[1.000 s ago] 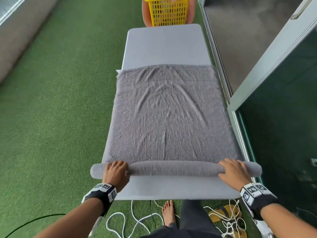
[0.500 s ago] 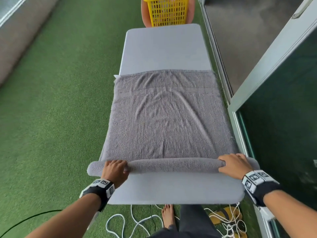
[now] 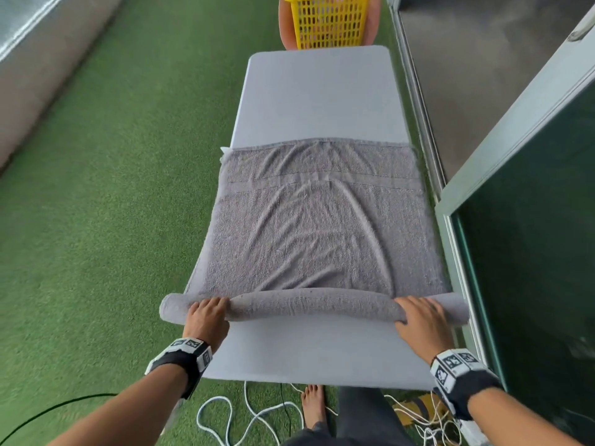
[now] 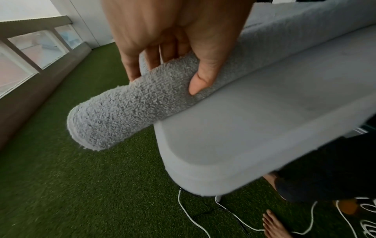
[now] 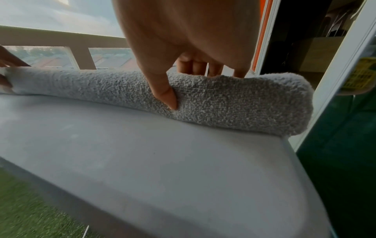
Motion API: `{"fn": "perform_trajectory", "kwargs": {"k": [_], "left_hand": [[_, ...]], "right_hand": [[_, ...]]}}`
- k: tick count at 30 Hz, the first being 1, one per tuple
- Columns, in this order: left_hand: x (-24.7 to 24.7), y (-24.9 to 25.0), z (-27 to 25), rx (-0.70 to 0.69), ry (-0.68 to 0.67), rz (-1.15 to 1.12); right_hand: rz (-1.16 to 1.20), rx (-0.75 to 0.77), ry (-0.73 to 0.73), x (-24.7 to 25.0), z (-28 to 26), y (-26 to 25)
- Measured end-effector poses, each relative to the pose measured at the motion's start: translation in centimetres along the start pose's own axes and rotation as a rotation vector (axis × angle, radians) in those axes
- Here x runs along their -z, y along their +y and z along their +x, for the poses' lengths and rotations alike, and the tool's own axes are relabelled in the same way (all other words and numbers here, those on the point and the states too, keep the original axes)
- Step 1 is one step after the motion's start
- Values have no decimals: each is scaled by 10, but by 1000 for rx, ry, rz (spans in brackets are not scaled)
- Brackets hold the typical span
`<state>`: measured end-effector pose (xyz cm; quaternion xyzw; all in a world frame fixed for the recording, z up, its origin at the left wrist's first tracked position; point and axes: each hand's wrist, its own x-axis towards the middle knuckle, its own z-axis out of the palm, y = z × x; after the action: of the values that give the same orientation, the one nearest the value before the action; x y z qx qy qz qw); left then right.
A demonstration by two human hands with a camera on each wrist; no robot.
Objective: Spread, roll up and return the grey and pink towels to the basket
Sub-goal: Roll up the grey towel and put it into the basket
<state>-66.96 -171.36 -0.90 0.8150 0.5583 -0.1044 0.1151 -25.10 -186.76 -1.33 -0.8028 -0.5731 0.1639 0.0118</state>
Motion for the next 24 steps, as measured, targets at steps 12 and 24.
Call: {"fn": "perform_trajectory", "kwargs": {"k": [12,24], "left_hand": [[-18,-5,-60,-178,-30,-79],[-29,-18,-46,-214,-28,-47]], "right_hand": [[-54,-100,-221,19,-50,18],[31,-73,-282,13,-54,15]]}}
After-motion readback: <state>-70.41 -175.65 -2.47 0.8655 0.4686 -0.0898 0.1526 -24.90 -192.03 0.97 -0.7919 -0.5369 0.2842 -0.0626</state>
